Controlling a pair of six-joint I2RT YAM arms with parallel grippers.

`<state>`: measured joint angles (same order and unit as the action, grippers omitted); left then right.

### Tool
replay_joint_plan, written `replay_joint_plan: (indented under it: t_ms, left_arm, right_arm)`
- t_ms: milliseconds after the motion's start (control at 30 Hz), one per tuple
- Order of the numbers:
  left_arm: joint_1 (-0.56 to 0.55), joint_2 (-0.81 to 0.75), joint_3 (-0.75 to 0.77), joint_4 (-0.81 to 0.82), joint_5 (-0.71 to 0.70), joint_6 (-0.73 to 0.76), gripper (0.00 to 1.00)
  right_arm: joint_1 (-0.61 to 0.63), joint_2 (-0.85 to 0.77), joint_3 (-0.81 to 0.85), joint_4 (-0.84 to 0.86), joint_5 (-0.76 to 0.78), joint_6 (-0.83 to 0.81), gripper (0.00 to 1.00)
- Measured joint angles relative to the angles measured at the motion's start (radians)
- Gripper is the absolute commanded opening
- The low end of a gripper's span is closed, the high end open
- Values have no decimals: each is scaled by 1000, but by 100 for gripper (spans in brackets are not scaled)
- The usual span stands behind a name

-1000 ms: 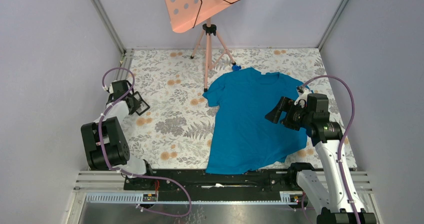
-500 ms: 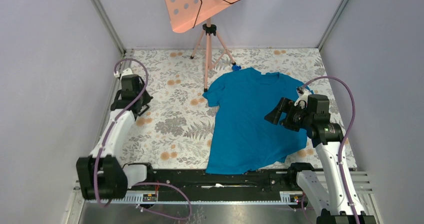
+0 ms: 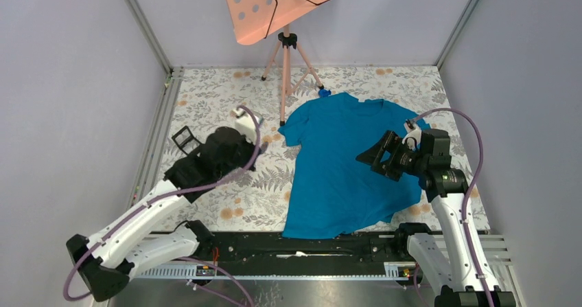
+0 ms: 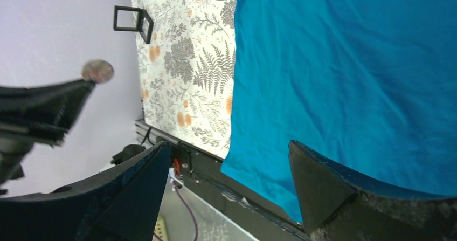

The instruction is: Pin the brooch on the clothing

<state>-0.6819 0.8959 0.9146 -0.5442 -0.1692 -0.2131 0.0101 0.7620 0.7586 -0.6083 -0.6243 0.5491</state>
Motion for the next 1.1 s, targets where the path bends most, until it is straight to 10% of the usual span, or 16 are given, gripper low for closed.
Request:
replay_joint_plan:
  t_ms: [367, 1100]
  left_arm:
    - [-522, 217, 82, 71, -79, 335, 0]
    - [-604, 300, 71, 256, -82, 442, 0]
  right_arm:
    - [125, -38, -43, 86, 2, 239, 81]
    - [419, -53, -139, 315, 165, 570, 75]
